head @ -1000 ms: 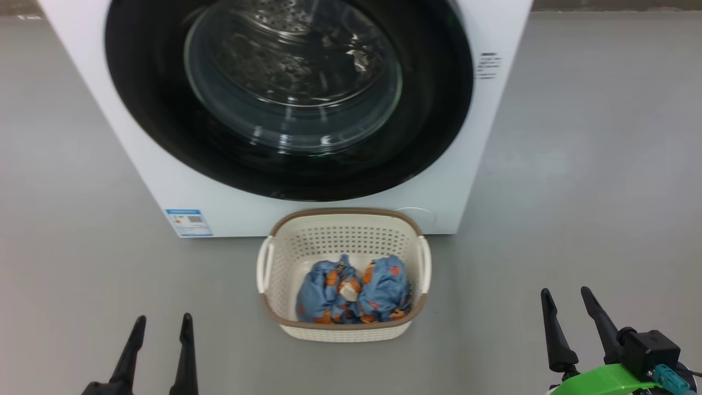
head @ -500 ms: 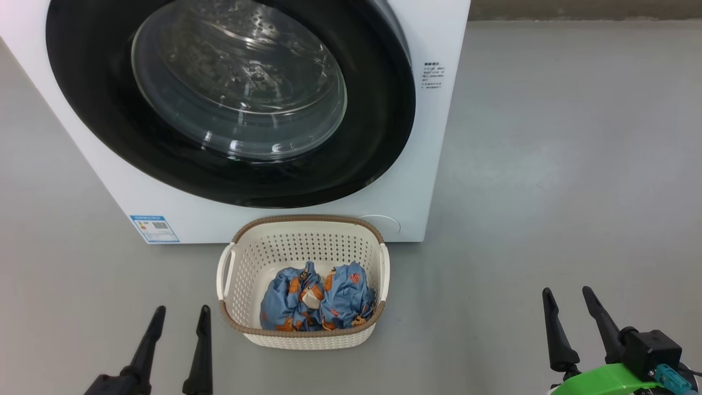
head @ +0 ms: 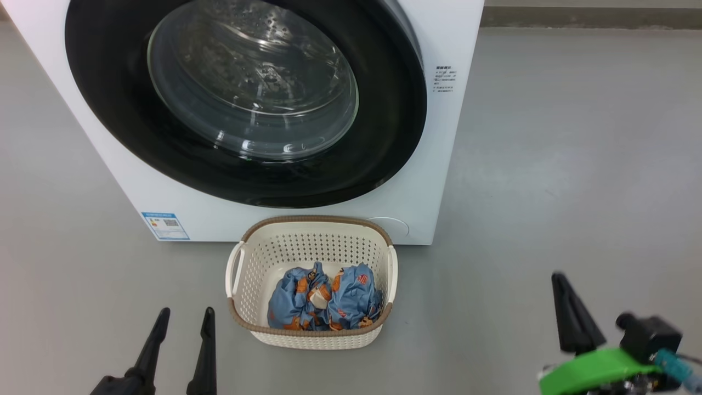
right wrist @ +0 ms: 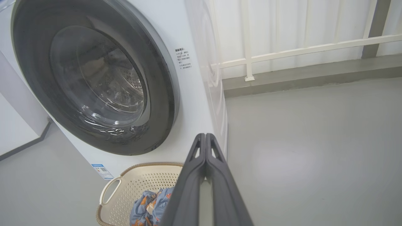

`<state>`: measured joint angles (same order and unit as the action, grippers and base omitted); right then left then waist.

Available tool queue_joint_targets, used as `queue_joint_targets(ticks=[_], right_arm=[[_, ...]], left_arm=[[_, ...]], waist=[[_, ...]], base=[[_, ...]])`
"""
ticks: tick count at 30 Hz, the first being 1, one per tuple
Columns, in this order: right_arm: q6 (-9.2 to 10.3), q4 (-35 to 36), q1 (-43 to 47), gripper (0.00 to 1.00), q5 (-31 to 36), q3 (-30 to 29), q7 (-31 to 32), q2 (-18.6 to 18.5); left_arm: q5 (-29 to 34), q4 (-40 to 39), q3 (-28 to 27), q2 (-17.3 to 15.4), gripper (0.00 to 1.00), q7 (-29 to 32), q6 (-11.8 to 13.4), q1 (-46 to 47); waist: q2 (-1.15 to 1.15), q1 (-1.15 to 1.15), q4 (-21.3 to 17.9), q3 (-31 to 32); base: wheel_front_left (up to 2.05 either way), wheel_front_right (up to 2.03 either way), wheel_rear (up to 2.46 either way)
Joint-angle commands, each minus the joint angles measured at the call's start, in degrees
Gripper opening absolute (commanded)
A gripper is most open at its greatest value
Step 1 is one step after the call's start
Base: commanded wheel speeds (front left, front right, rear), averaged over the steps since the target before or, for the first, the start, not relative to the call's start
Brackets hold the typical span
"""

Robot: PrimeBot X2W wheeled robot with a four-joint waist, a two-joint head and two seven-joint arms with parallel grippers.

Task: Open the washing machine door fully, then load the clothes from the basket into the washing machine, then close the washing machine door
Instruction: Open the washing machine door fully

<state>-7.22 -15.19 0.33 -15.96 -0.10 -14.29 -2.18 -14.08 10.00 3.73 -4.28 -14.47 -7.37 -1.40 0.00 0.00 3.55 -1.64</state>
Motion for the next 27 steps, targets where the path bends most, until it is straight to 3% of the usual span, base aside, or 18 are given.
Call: queue_joint_targets(ticks=[1, 7, 17, 23, 27], right_arm=[[-0.26, 1.75, -3.53, 0.00, -1.71, 1.52, -0.71, -0.70], [-0.26, 2.12, -10.00, 0.00, -11.33, 1.42, -0.71, -0.70], [-0.26, 1.09, -24.56, 0.00, -21.52, 2.65, -0.71, -0.84], [-0.26, -0.25, -32.36, 0.00, -30.29, 3.97, -0.71, -3.46], [-0.26, -1.80, -36.29, 0.00, -37.97, 7.56, -0.71, -7.17]], left_arm=[[-0.23, -1.48, -1.57, -0.27, 1.00, -0.52, -0.12, 1.14], [-0.42, -1.45, -0.88, 0.08, 1.00, -0.52, -0.12, 1.83], [-1.00, -1.96, 0.18, 0.55, 1.00, -0.52, -0.12, 4.46], [-1.27, -2.29, 0.56, 0.70, 1.00, -0.52, -0.12, 6.26], [-1.48, -2.31, 1.14, 0.78, 1.00, -0.52, -0.12, 7.59]], waist=[[0.00, 0.00, 0.12, -0.15], [0.00, 0.00, 1.15, -0.98], [0.00, 0.00, 3.97, -4.35], [0.00, 0.00, 5.13, -7.03], [0.00, 0.00, 6.05, -8.51]], base=[[0.00, 0.00, 0.00], [0.00, 0.00, 0.00], [0.00, 0.00, 0.00], [0.00, 0.00, 0.00], [0.00, 0.00, 0.00]])
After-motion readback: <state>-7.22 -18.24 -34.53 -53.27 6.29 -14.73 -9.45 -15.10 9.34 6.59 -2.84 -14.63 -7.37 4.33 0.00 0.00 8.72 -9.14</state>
